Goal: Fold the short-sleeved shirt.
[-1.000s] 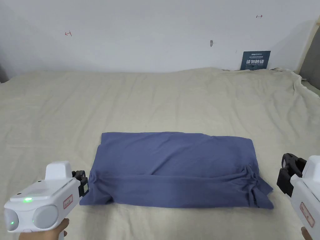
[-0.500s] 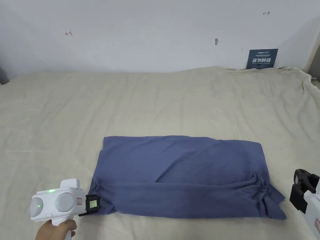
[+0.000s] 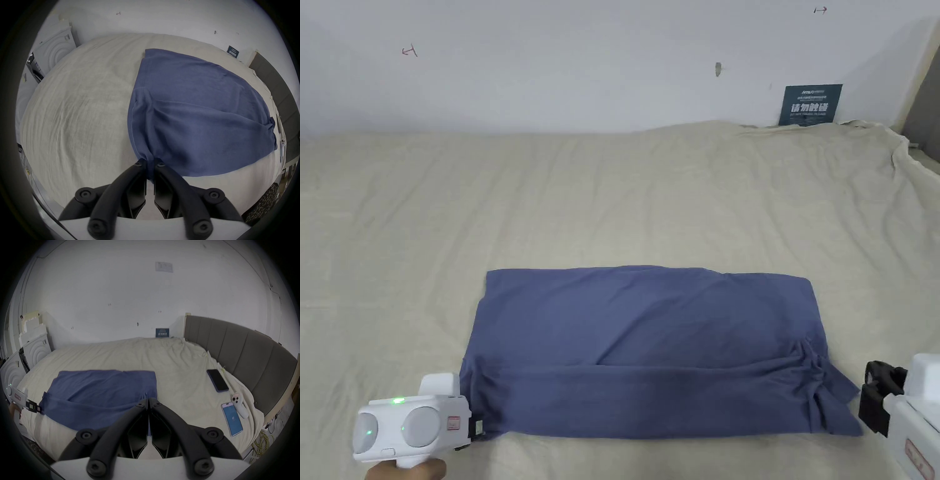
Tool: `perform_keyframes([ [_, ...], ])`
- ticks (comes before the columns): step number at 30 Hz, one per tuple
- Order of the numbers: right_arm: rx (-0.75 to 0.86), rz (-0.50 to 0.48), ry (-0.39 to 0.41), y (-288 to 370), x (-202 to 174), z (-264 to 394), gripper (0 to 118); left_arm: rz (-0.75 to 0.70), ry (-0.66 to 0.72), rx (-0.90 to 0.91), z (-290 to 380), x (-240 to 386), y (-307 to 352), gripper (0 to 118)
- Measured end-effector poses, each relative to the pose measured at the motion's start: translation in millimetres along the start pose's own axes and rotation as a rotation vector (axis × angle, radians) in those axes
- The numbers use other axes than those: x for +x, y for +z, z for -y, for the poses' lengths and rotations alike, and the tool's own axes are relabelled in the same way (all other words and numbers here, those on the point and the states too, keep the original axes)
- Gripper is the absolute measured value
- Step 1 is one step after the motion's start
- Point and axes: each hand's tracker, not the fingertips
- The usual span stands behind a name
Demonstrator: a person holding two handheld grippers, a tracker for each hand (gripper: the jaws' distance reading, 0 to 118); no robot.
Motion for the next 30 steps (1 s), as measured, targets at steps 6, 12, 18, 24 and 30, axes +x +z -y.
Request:
perform_keyframes([
  [6,-0.18,-0.003,-0.052,-45.2,15.3,15.3,85,0.041,-0.01,0.062,-7.4,-6.0,30.3,3],
  [12,-0.302,0.008,-0.017,-86.2,7.7,26.0,85,0.081,0.033,0.093,-17.6,-14.0,44.1,3],
  [18,-0.372,-0.021,-0.016,-112.4,-4.1,32.5,58,0.077,0.033,0.09,-16.9,-12.3,39.5,3],
  [24,-0.395,-0.059,-0.035,-127.1,10.8,44.7,7,0.073,0.042,0.081,-11.8,-15.7,35.0,3],
  [30,-0.314,-0.082,-0.094,-90.4,18.7,37.7,6,0.094,0.095,0.085,-1.9,-29.7,34.7,3],
])
